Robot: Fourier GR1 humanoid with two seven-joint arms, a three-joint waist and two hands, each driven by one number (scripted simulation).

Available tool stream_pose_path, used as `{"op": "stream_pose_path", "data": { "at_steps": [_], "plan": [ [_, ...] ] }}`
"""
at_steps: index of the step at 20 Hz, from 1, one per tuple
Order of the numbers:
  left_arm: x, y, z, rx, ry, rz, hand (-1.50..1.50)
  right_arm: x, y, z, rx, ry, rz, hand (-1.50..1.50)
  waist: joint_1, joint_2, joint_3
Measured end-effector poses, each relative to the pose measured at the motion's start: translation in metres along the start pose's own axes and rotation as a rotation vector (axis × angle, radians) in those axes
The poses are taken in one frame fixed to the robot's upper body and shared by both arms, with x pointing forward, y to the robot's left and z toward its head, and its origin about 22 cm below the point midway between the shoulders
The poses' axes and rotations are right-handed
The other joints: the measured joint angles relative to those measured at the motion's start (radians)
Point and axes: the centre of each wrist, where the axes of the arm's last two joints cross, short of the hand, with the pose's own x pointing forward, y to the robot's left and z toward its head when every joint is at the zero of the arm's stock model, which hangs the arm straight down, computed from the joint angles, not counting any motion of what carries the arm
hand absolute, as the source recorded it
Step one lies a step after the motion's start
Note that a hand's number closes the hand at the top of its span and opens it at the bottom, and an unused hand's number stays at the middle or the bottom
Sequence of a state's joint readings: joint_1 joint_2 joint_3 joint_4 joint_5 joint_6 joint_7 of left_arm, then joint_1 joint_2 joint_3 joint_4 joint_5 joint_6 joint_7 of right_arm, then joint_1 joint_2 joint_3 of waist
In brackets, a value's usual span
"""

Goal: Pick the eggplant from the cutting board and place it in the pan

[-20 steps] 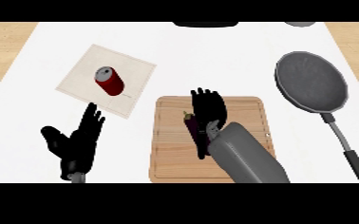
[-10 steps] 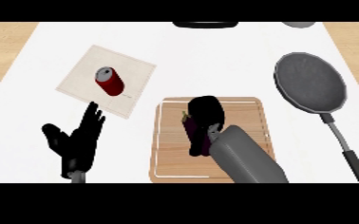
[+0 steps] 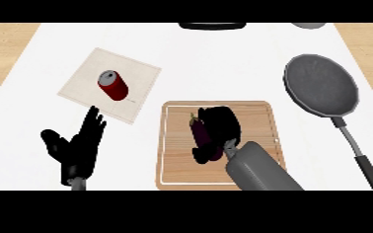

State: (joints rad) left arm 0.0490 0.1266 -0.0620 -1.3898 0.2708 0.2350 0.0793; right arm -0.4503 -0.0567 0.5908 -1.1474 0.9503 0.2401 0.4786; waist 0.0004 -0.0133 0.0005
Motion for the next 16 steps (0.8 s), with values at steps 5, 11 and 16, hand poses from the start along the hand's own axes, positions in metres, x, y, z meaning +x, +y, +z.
{"op": "stream_pose_path", "data": {
  "at_steps": [5, 11, 16],
  "plan": [
    [0.002, 0.002, 0.007, 0.007, 0.003, 0.008, 0.00, -0.019, 0.019, 0.044, -0.062, -0.020, -0.063, 1.50, -0.006, 0.004, 0.000],
    [0.000, 0.000, 0.009, 0.012, 0.005, 0.004, 0.00, -0.026, 0.007, 0.085, -0.298, -0.034, -0.045, 1.50, -0.011, 0.007, 0.000],
    [0.000, -0.003, 0.011, 0.023, 0.003, 0.012, 0.00, -0.027, -0.027, 0.119, -0.581, -0.003, -0.082, 1.50, -0.021, 0.004, 0.000]
  ]
}}
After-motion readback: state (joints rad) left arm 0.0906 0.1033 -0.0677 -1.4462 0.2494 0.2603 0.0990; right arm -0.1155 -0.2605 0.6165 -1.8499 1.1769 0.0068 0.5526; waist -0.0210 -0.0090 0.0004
